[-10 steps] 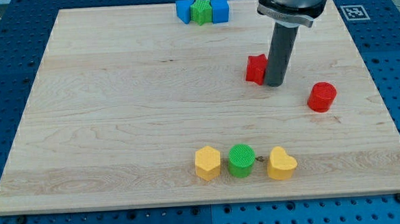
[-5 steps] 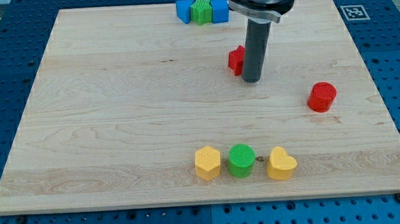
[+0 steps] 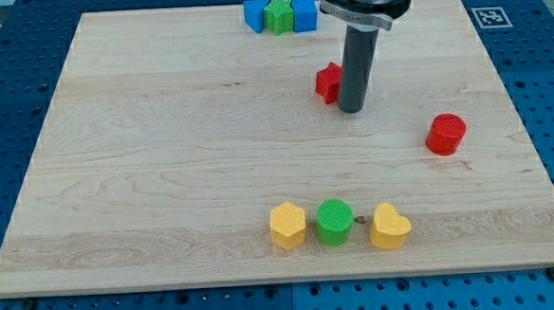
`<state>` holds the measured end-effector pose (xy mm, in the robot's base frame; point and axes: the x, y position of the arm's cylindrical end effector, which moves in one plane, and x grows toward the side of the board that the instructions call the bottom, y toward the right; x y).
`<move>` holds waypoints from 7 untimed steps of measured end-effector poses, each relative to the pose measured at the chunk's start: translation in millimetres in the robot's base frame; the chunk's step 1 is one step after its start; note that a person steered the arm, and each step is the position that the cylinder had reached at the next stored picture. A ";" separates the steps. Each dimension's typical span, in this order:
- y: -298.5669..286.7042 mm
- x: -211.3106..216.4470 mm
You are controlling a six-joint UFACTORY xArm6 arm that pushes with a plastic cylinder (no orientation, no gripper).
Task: Slide the red star vertically to the top of the green circle
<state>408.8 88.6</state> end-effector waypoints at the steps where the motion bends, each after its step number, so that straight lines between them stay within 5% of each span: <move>1: -4.7 -12.8; 5: -30.6 -55.8; 7: 1.5 -55.8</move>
<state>353.1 90.1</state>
